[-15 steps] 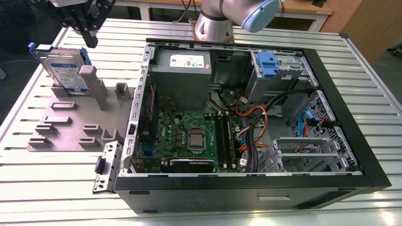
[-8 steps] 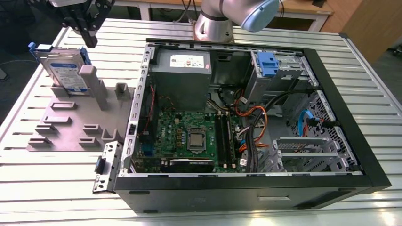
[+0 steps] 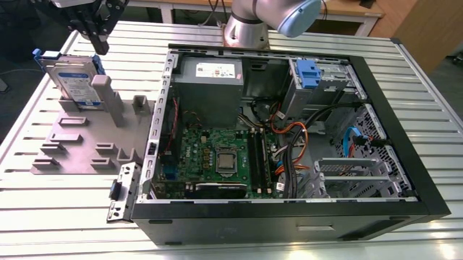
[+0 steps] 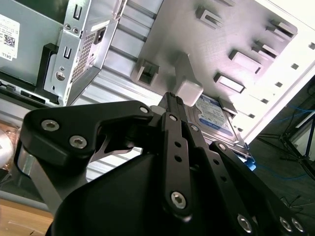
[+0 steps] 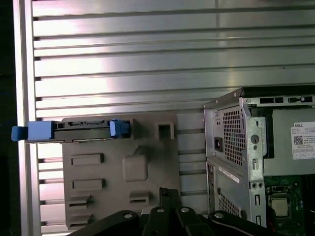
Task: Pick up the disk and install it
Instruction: 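Reach for the disk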
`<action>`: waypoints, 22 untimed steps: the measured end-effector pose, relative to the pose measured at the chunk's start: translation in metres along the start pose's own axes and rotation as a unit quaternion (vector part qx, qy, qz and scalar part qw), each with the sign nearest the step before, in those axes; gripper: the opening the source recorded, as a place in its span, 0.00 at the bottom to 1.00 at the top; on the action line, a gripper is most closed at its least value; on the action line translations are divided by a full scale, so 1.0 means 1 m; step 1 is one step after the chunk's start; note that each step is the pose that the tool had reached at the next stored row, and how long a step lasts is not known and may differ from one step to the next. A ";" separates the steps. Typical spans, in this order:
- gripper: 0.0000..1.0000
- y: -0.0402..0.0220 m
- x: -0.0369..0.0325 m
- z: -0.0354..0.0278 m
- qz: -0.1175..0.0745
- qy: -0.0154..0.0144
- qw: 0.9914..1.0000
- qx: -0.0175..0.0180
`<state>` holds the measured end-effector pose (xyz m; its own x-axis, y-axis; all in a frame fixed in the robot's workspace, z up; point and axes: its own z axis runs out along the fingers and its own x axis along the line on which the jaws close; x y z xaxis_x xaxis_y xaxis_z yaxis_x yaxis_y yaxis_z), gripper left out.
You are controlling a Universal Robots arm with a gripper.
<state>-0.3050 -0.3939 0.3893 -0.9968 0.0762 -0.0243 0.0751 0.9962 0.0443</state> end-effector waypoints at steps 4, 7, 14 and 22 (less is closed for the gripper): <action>0.11 -0.0003 0.0045 -0.0001 0.000 0.000 1.000 0.000; 0.11 -0.0004 0.0086 -0.0002 0.000 0.000 1.000 0.000; 0.11 -0.0003 0.0199 -0.0003 0.000 0.000 1.000 0.000; 0.11 -0.0004 0.0257 -0.0002 0.000 0.000 1.000 0.000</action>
<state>-0.3306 -0.3923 0.3889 -0.9968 0.0762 -0.0243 0.0751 0.9962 0.0443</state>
